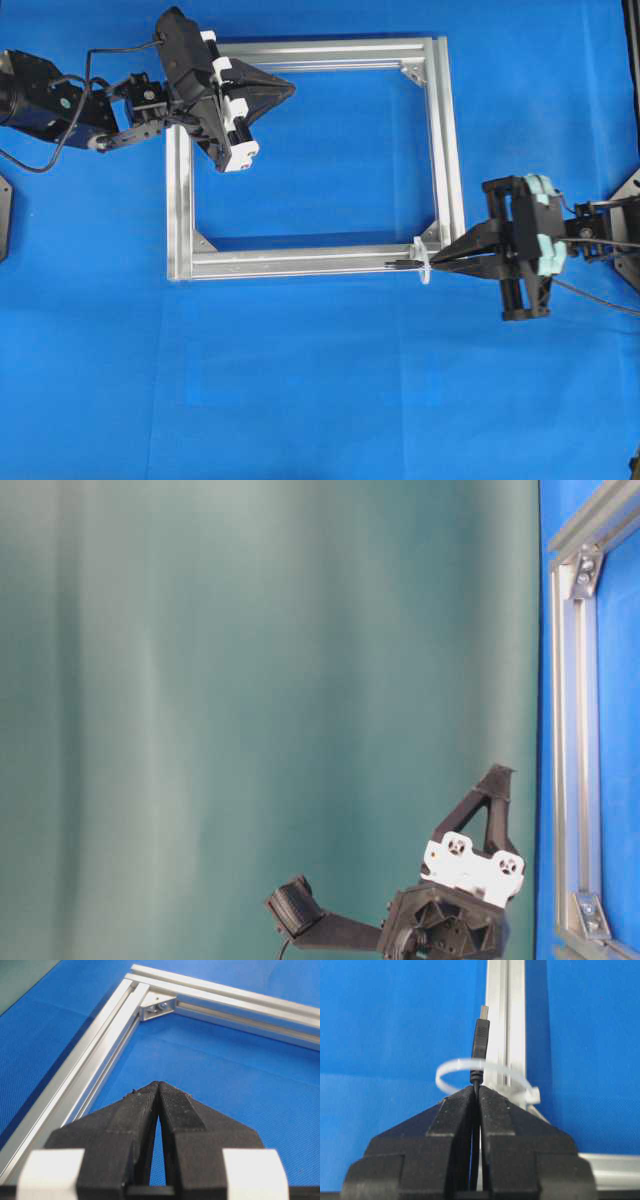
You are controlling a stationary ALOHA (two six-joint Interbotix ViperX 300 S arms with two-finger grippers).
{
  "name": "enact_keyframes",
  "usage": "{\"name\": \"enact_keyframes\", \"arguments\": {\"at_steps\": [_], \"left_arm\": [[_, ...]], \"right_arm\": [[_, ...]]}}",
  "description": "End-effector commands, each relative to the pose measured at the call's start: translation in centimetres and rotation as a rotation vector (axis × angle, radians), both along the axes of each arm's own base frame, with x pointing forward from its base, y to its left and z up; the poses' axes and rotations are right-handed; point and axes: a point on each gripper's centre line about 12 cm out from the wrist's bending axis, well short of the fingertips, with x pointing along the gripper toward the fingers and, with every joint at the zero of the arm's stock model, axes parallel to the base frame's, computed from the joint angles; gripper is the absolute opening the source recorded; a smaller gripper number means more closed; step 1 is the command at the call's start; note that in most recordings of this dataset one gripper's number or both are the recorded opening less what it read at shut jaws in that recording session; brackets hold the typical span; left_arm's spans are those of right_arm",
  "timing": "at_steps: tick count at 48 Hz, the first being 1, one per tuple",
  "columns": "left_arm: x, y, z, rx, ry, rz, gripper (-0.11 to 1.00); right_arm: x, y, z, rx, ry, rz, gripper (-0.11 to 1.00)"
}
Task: Insert the wire through the string loop located on the right side.
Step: 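Push the plug leftward through the white zip-tie loop, then move the open left gripper toward the plug emerging from the loop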
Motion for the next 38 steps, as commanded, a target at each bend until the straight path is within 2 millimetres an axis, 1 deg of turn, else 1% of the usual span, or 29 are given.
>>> {"name": "enact_keyframes", "arguments": {"at_steps": [1, 14, 20, 25, 38], "left_arm": [[0.2, 0.0, 1.5, 0.017, -0.046, -0.004, 0.00], [0.3, -0.2, 1.5, 0.007, -0.050, -0.007, 0.00], [0.6, -1.2, 1.5, -0.001, -0.054, -0.033, 0.00], [1.0, -2.7, 1.5, -0.011, -0.054, -0.072, 0.00], [1.8, -8.9, 1.3, -0.076, -0.063, -0.223, 0.00]], "right_arm": [[0.9, 0.1, 0.7, 0.007, -0.035, -0.004, -0.04], [0.9, 0.1, 0.7, 0.008, -0.035, -0.005, -0.04], [0.9, 0.0, 0.7, 0.008, -0.035, -0.007, -0.04], [0.9, 0.1, 0.7, 0.008, -0.035, -0.005, -0.04], [0.9, 0.0, 0.7, 0.008, -0.035, -0.007, -0.04]]}}
